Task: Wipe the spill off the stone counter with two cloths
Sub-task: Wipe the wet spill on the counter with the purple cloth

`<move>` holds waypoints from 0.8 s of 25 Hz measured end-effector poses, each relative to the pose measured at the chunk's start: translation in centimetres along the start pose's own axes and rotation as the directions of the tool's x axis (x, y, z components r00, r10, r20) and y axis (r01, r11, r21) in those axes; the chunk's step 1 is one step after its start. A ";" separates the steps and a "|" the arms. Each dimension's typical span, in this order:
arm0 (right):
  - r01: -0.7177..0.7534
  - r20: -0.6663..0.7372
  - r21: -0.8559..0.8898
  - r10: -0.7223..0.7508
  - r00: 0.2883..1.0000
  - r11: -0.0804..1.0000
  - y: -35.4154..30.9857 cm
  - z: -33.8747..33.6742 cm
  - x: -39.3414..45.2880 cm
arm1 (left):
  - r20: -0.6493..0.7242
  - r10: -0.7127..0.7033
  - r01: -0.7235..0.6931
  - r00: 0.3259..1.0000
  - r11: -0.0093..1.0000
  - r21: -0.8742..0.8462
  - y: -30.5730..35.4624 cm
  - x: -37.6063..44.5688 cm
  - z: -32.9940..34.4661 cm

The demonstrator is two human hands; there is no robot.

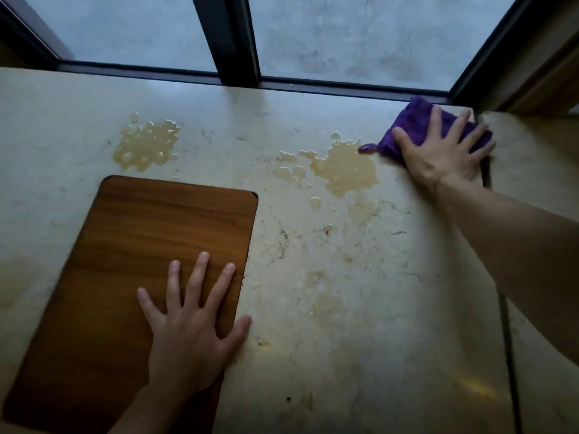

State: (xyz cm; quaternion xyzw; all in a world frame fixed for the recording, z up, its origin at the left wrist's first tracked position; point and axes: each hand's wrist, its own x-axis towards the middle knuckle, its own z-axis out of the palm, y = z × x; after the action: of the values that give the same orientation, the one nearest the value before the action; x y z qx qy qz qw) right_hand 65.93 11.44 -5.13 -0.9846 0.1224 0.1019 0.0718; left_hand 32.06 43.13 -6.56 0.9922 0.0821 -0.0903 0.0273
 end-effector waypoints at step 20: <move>0.302 0.009 -0.040 -0.302 0.953 0.953 0.2 5.3 -22.4 | -0.069 0.021 -0.025 0.997 0.998 -0.054 -0.2 -0.6 0.2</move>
State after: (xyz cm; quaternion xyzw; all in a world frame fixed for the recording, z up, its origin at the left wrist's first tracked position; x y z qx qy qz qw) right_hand 43.67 17.16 -5.38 -0.9929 -0.0316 0.0938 0.0666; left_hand 31.38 43.21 -6.64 0.9944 0.0740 -0.0538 0.0529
